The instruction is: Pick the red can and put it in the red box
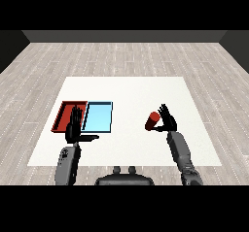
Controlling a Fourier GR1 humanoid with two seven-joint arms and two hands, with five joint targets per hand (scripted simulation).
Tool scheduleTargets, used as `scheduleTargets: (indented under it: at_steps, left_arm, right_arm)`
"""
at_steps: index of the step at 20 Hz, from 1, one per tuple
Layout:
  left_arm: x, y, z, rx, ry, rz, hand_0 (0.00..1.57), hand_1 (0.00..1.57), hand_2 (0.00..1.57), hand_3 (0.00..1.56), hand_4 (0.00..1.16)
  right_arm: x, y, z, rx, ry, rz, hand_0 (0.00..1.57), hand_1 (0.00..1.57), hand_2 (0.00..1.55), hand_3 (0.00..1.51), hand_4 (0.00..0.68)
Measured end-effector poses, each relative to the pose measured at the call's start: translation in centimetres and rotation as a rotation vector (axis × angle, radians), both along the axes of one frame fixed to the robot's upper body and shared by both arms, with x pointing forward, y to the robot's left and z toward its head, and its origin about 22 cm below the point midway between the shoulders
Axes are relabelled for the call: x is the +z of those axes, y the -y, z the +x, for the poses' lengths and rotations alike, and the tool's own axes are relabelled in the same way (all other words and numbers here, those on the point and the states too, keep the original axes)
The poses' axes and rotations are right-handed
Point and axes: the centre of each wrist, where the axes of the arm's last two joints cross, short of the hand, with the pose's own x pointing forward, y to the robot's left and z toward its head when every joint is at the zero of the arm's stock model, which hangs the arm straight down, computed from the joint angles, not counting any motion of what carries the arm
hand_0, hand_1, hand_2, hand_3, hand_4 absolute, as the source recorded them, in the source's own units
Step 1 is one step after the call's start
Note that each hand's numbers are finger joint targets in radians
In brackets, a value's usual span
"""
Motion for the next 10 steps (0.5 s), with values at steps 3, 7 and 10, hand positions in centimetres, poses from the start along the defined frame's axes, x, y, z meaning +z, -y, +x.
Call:
scheduleTargets:
  at_steps: [3, 7, 10]
  left_arm:
    - [0.0, 0.1, -0.2, -0.005, -0.003, 0.003, 0.0, 0.0, 0.0, 0.0, 0.0]
    - [0.0, 0.5, 0.5, -0.007, -0.001, 0.004, 0.0, 0.0, 0.0, 0.0, 0.0]
    - [0.2, 0.1, 0.4, 0.001, 0.0, 0.006, 0.0, 0.0, 0.0, 0.0, 0.0]
  right_arm:
    - [-0.5, -0.7, 0.3, 0.014, -0.005, 0.001, 0.0, 0.0, 0.0, 0.0, 0.0]
    - [-0.7, -1.3, 0.9, 0.024, -0.012, 0.021, 0.0, 0.0, 0.0, 0.0, 0.0]
    - [-1.0, -1.7, 0.8, 0.031, -0.013, 0.018, 0.0, 0.0, 0.0, 0.0, 0.0]
